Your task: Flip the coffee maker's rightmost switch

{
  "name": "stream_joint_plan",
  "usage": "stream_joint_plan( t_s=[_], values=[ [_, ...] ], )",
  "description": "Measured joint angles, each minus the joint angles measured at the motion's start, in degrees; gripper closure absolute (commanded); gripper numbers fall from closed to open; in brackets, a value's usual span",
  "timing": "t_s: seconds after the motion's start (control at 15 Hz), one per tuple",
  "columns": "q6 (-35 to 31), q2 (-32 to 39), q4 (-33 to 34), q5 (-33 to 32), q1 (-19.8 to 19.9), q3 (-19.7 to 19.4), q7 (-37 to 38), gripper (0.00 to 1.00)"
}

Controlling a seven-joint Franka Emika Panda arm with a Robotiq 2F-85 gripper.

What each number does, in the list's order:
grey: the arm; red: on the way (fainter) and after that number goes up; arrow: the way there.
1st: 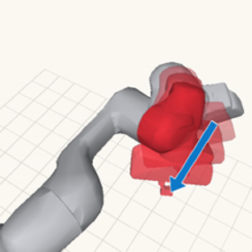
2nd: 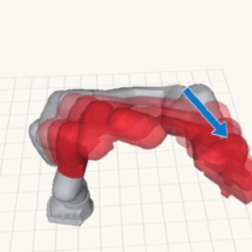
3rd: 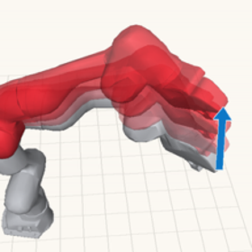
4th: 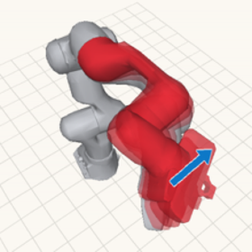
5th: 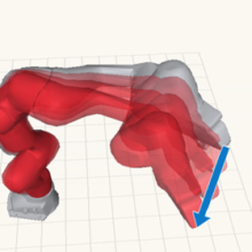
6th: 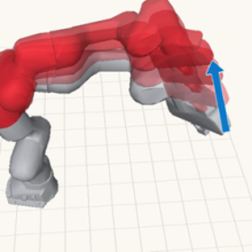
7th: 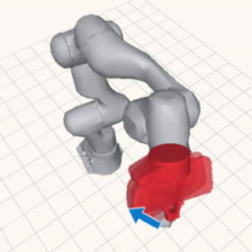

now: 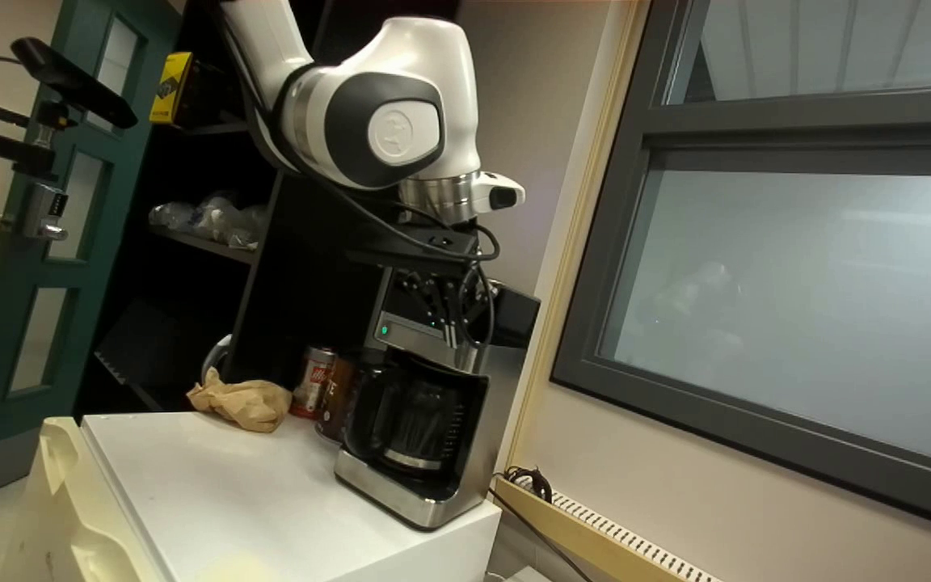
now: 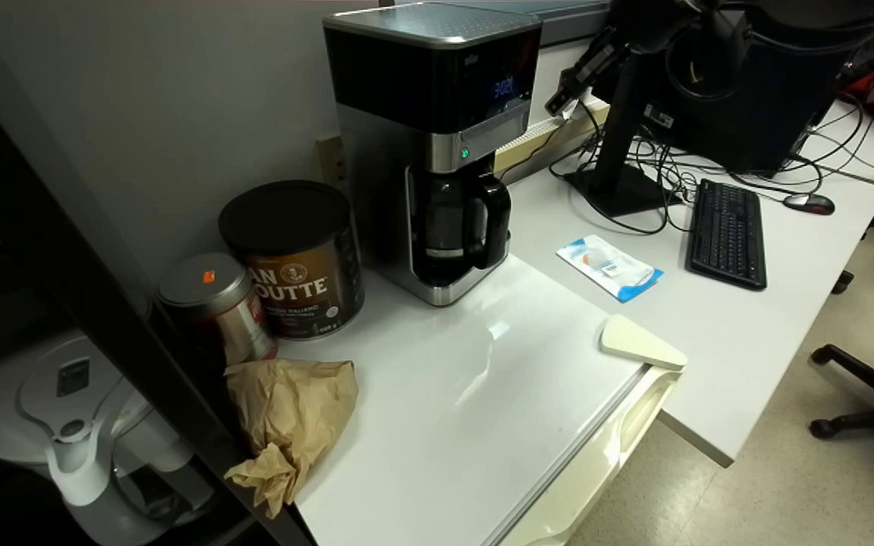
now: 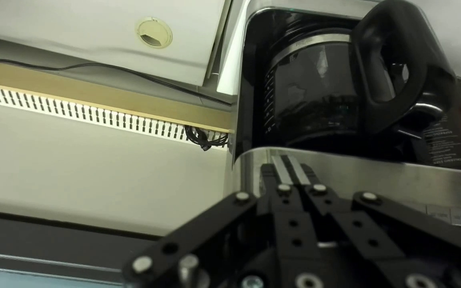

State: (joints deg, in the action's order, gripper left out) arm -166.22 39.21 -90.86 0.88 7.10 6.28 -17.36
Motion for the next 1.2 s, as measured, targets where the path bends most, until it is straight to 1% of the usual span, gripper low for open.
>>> stream_joint_plan(
  t_s=[0.53,1.0,1.2],
  values=[
    [0.39,3.81,5.13,-1.27,-0.70,0.25,0.00,1.00],
    [3.33,5.46,7.61,-1.66,-0.85,0.24,0.00,1.00],
    [3.58,5.46,7.71,-1.68,-0.85,0.24,0.00,1.00]
  ],
)
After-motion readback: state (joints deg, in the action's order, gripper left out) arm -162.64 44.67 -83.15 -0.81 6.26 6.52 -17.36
